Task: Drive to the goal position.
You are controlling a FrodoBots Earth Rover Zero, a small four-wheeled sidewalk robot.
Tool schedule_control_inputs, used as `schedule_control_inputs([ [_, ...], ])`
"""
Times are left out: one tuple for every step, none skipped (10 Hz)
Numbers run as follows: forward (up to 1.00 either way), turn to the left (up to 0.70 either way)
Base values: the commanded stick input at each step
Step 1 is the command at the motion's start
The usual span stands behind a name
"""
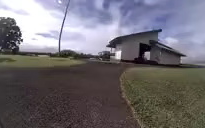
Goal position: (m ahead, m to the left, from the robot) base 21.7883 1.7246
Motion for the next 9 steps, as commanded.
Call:
schedule_control_inputs([
  [0.5,0.0],
  [0.5,0.0],
  [0.5,0.0],
  [0.5,0.0],
  [0.5,0.0],
  [0.5,0.0],
  [0.5,0.0],
  [0.5,0.0],
  [0.5,0.0],
])
